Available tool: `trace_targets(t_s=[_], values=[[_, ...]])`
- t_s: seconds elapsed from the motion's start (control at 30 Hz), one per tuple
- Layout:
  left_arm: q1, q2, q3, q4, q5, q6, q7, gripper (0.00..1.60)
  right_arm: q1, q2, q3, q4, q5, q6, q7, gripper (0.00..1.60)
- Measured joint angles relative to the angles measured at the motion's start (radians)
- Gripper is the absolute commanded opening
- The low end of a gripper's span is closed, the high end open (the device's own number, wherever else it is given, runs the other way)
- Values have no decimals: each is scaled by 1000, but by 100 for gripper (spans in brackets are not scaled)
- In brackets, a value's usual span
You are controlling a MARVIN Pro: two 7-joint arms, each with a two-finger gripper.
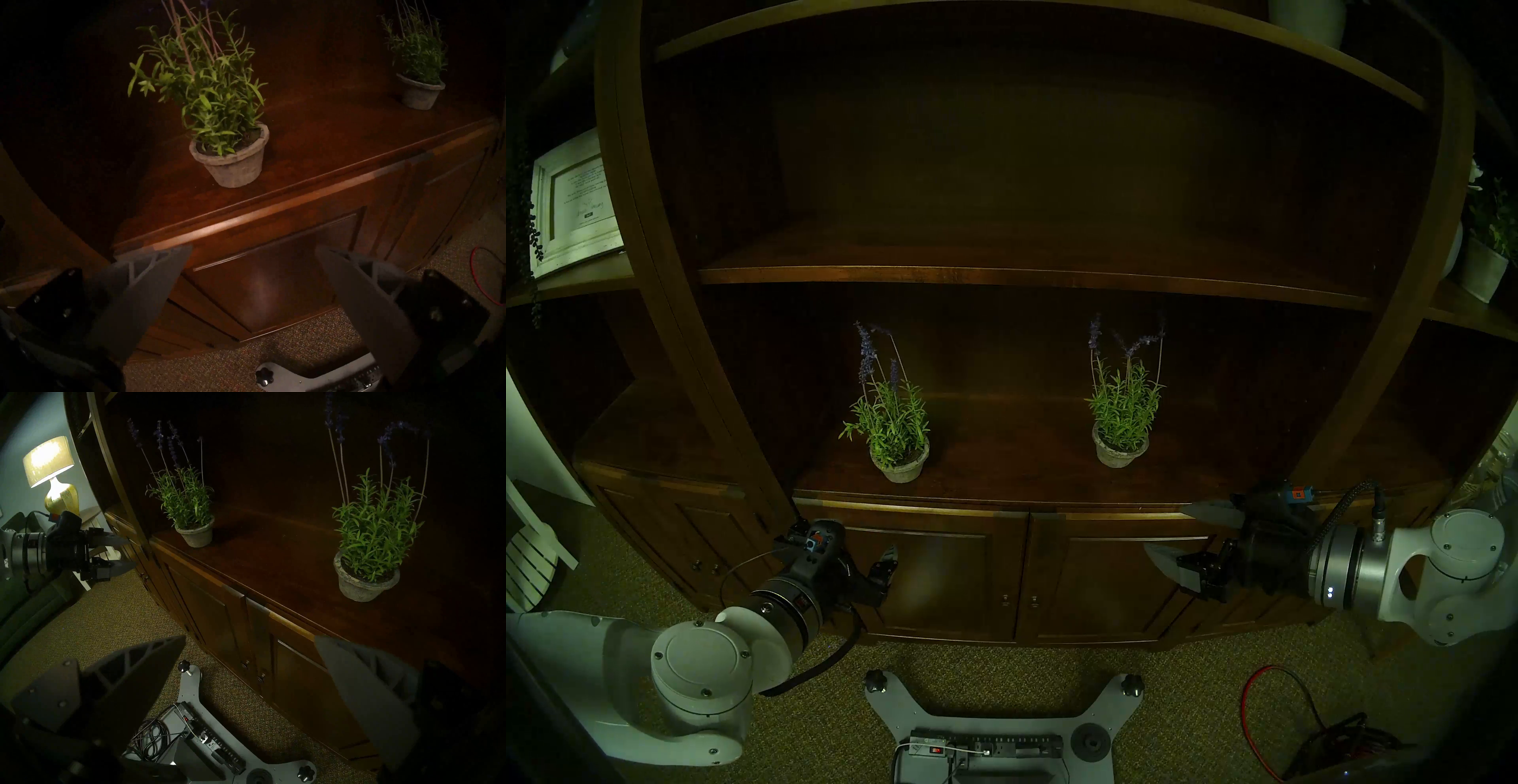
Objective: Place the fake decorative plant upright
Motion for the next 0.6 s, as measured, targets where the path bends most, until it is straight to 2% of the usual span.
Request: trace_targets(t_s=[0.27, 0.6], values=[[19, 15, -32, 53, -23, -135, 7, 160, 0, 3, 0, 0, -1, 0, 1, 160], [36, 26, -60, 64, -23, -286, -11, 160, 0, 6, 0, 0, -2, 0, 1, 160]])
